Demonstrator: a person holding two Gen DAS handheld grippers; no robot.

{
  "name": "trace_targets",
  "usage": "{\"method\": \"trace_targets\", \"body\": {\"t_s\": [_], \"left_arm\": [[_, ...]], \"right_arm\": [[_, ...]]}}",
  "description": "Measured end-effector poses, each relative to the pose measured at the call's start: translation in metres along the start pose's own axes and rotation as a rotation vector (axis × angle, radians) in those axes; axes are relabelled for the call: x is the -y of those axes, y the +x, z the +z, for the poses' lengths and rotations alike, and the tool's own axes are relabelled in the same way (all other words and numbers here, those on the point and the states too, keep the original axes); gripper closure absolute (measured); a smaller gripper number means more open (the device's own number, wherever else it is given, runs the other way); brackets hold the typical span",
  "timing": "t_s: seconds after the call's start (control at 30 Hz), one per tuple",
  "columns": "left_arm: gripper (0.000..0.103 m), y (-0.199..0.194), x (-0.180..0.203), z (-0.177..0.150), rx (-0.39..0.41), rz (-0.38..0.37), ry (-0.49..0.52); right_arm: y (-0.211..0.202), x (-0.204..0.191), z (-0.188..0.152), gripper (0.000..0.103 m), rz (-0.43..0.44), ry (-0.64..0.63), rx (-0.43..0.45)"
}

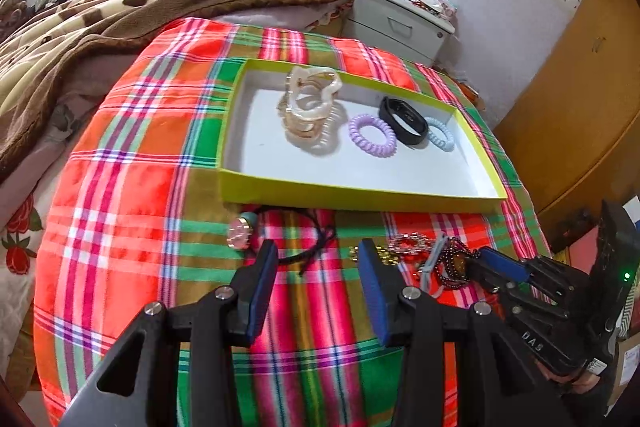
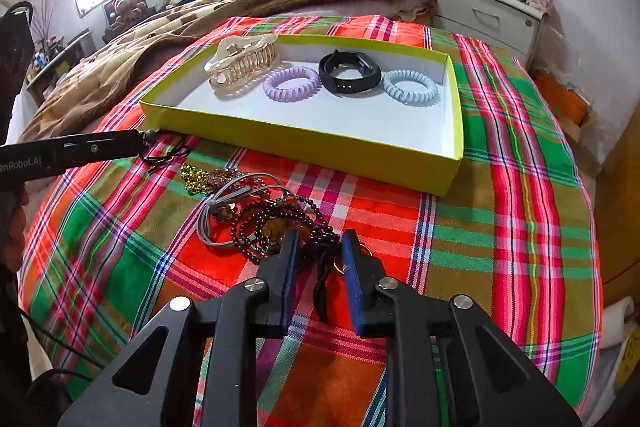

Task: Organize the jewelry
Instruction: 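Move both open tools back toward the remaining jewelry beside the box, then grasp the dark beaded bracelet with the right tool while the left tool reaches for the pink watch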

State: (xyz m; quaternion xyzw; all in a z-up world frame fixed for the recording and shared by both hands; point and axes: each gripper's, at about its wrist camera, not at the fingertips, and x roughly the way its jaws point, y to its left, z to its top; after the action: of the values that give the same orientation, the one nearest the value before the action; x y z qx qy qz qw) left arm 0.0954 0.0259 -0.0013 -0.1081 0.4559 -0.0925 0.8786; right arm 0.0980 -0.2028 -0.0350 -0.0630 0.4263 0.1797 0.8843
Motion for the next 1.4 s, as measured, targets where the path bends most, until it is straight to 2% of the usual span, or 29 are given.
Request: {"method": "trace_targets", "body": {"t_s": [0.03, 0.1, 0.17, 0.4, 0.5, 0.57, 0.63, 0.7, 0.93, 0.97, 1.0, 1.1, 1.2, 1.4], "left_arm": [[0.060, -0.001, -0.002, 0.000, 0.000, 0.003, -0.002], [0.060, -0.002, -0.007, 0.000, 0.002, 0.012, -0.012], [0.060, -0.003, -0.012, -0.001, 0.002, 0.021, -0.021], [0.060, 0.001, -0.027, -0.007, -0.018, 0.052, -0.043], [0.060, 0.003, -0.029, -0.008, -0.023, 0.057, -0.048], [0.060, 0.005, -0.030, -0.009, -0.027, 0.059, -0.049], [0.060, 0.007, -0.030, -0.007, -0.030, 0.068, -0.047], [0.060, 0.009, -0.030, -0.007, -0.033, 0.071, -0.051], [0.060, 0.012, -0.037, -0.005, -0.043, 0.077, -0.064], [0.060, 0.013, -0.037, -0.005, -0.045, 0.079, -0.065], [0.060, 0.012, -0.038, -0.005, -0.044, 0.082, -0.069], [0.060, 0.012, -0.040, -0.004, -0.045, 0.084, -0.070], [0.060, 0.013, -0.040, -0.003, -0.048, 0.085, -0.064], [0.060, 0.016, -0.039, 0.002, -0.049, 0.091, -0.060]], "right_arm": [[-0.003, 0.000, 0.000, 0.092, -0.003, 0.001, 0.013], [-0.011, 0.002, 0.002, 0.093, 0.002, 0.008, 0.039], [-0.017, 0.004, 0.004, 0.103, 0.004, 0.017, 0.063], [-0.048, 0.013, 0.014, 0.103, 0.058, 0.047, 0.166], [-0.040, 0.022, 0.016, 0.102, 0.093, 0.067, 0.138], [-0.028, 0.025, 0.015, 0.092, 0.083, 0.074, 0.092], [-0.019, 0.024, 0.013, 0.072, 0.086, 0.064, 0.059], [-0.010, 0.021, 0.012, 0.064, 0.084, 0.047, 0.038], [0.014, 0.007, 0.013, 0.064, 0.050, -0.024, -0.042], [0.014, 0.005, 0.013, 0.066, 0.036, -0.039, -0.046], [0.014, 0.002, 0.013, 0.076, 0.024, -0.055, -0.048], [0.013, -0.004, 0.011, 0.079, -0.022, -0.096, -0.047], [0.006, -0.008, 0.011, 0.088, -0.038, -0.114, -0.017], [-0.019, 0.003, 0.022, 0.088, -0.010, -0.048, 0.081]]}}
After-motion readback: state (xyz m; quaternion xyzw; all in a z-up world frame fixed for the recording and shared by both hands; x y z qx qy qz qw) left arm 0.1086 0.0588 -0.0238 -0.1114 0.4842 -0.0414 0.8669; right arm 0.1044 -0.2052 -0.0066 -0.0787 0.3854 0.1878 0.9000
